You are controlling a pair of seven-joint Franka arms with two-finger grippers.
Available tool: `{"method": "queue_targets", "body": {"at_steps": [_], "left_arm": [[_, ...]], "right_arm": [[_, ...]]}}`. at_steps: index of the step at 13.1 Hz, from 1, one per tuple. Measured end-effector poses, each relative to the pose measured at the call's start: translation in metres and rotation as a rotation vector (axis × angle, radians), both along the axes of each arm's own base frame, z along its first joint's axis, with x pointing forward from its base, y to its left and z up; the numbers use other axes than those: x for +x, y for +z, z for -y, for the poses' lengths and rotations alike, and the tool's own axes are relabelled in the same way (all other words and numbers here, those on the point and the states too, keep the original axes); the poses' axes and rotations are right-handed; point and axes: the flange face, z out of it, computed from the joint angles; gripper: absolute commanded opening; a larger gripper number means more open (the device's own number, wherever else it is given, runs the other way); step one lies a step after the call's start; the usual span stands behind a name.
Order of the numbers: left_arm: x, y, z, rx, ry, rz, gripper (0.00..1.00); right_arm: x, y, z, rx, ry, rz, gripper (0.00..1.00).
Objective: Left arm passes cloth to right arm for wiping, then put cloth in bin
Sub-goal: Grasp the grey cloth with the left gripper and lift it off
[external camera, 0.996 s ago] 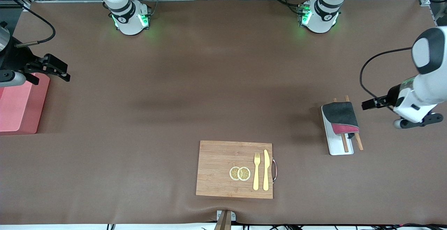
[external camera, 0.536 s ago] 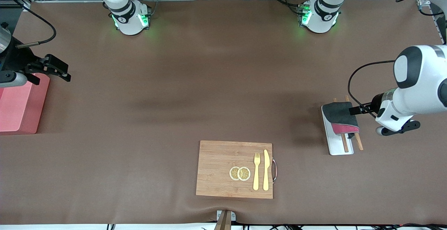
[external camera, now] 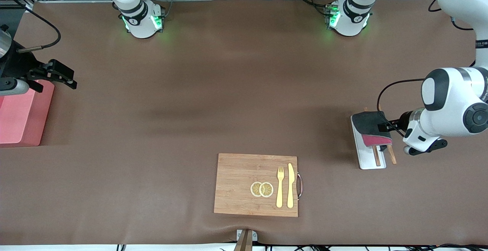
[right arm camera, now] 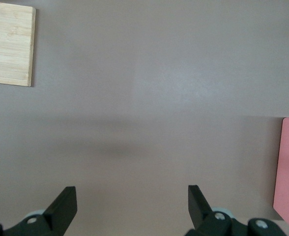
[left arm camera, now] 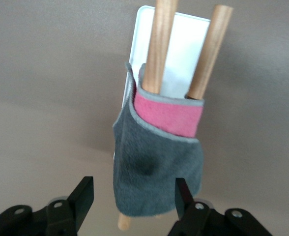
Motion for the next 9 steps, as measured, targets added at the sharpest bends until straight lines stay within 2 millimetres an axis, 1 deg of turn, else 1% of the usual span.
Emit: {"method": "queue_targets", "body": {"at_steps": [1, 4, 6, 8, 9], "left_arm": [[0.000, -0.006, -0.002, -0.001, 0.003, -0.006, 0.65], [0.001, -0.017, -0.002, -0.003, 0.004, -0.014, 0.58], [0.002, -0.017, -0.002, -0.003, 0.004, -0.012, 0.47], [0.002, -0.018, -0.002, -0.003, 0.004, -0.013, 0.31], [0.002, -0.018, -0.002, -0.003, 0.004, -0.013, 0.28]], "right_arm": [[0.000, 0.000, 0.000, 0.000, 0.000, 0.000, 1.00], [0.000, 0.000, 0.000, 0.000, 0.000, -0.002, 1.00], [0.000, 0.000, 0.000, 0.000, 0.000, -0.002, 1.00], [0.000, 0.000, 0.000, 0.000, 0.000, -0.002, 1.00], [0.000, 0.000, 0.000, 0.000, 0.000, -0.002, 1.00]]}}
